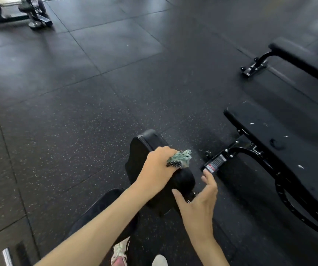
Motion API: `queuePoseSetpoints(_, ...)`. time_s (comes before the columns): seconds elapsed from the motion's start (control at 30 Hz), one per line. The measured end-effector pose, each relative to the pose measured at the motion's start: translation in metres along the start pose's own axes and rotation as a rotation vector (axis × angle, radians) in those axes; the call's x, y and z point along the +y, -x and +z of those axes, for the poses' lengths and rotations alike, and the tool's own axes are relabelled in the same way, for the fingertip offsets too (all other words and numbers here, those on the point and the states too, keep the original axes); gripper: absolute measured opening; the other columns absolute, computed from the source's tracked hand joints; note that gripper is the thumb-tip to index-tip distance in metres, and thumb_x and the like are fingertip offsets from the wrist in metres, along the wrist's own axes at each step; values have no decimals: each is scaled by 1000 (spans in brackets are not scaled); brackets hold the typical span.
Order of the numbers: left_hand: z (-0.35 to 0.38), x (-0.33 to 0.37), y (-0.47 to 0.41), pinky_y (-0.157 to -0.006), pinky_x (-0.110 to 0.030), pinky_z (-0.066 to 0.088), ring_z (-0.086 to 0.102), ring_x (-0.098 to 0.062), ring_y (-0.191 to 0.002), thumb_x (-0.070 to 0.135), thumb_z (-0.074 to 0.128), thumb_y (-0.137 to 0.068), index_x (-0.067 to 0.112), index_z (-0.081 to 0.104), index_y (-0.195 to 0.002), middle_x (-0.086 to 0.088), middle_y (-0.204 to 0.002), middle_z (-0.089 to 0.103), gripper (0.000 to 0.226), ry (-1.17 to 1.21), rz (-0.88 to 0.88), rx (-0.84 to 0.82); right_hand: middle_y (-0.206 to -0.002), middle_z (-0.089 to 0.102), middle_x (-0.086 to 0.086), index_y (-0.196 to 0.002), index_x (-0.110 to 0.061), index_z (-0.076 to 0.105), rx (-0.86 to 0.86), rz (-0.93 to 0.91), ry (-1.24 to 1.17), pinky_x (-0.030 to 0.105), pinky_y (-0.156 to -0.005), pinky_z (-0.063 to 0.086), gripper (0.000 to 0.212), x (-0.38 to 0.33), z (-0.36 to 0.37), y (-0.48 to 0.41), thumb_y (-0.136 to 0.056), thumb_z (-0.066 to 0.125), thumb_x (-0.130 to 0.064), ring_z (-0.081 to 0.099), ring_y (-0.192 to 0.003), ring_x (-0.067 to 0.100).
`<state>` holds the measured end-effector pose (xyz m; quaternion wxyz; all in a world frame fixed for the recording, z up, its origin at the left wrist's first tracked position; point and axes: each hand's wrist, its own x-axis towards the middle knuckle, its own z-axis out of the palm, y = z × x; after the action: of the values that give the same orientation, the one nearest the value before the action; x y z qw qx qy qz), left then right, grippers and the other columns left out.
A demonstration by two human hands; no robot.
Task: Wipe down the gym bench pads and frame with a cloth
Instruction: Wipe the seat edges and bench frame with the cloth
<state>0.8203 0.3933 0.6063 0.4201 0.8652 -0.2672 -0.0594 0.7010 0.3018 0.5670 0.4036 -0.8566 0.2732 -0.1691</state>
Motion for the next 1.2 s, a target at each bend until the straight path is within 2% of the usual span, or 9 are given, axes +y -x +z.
queuePoseSetpoints(0.1, -8, -2, -16, -77, -25, 35, 50, -18, -88, 2, 69, -81, 9, 71, -102, -1, -90, 62, 22, -48, -54, 132, -138, 41, -10, -150, -29, 14, -184, 127, -30, 35, -111, 29, 105, -3, -8, -8, -72, 83, -29, 30, -122, 0)
queuePoseSetpoints(0.23, 9, -8, -24, -79, -37, 44, 46, -24, -89, -15, 64, -71, 4, 69, -104, -7, -93, 63, 39, -191, -94, 259, -137, 47, -10, -151, -34, 15, -241, 195, -56, 41, -111, 34, 100, -2, -9, -11, -75, 80, -36, 36, -131, 15)
queuePoseSetpoints(0.37, 38, 2, 3, -76, -21, 37, 39, -12, -85, -17, 63, -63, 6, 69, -100, -3, -90, 66, 44, -198, 39, 220, -136, 49, -10, -149, -33, 21, -235, 234, -113, 41, -109, 37, 99, 7, -8, -8, -72, 82, -37, 38, -132, 14)
queuePoseSetpoints(0.5, 45, 4, 20, -78, -21, 38, 42, -12, -88, -18, 64, -60, 5, 69, -104, -3, -95, 67, 50, -174, 89, 187, -131, 52, -14, -143, -30, 38, -213, 219, -138, 27, -106, 35, 84, 16, -3, -5, -72, 82, -34, 43, -128, 10)
queuePoseSetpoints(0.63, 36, 15, 36, -77, -19, 41, 48, -10, -89, -1, 60, -71, 10, 71, -105, 2, -95, 66, 37, -60, 139, 26, -118, 60, -20, -127, -31, 54, -190, 183, -129, 39, -99, 46, 62, 25, 1, -6, -71, 80, -36, 55, -113, 8)
queuePoseSetpoints(0.8, 13, -5, 2, -84, -19, 39, 53, -19, -97, -8, 66, -77, 7, 71, -102, -3, -105, 66, 29, -129, -128, 415, -120, 63, -11, -134, -27, 50, -229, 186, -125, 42, -99, 46, 83, 29, 4, -7, -62, 68, -65, 53, -117, 15)
queuePoseSetpoints(0.97, 36, -1, 20, -71, -16, 29, 37, -9, -81, -9, 57, -69, 6, 70, -96, -2, -83, 61, 33, -243, 7, 314, -117, 64, -12, -130, -27, 54, -182, 153, -145, 42, -98, 46, 76, 32, 7, -5, -63, 67, -61, 56, -112, 16)
queuePoseSetpoints(1.13, 73, 17, 61, -74, -22, 40, 44, -16, -85, -2, 50, -76, 4, 69, -99, -3, -88, 62, 30, -234, 197, 227, -117, 62, -7, -128, -21, 52, -182, 137, -267, 47, -97, 47, 58, 39, 11, 5, -75, 63, -42, 58, -111, 15)
queuePoseSetpoints(1.2, 81, 22, 80, -77, -27, 45, 47, -19, -90, 3, 48, -81, 2, 68, -104, -5, -96, 63, 30, -233, 242, 194, -129, 56, -4, -141, -23, 39, -220, 138, -272, 45, -102, 45, 69, 48, 12, 12, -79, 58, -46, 54, -120, 13)
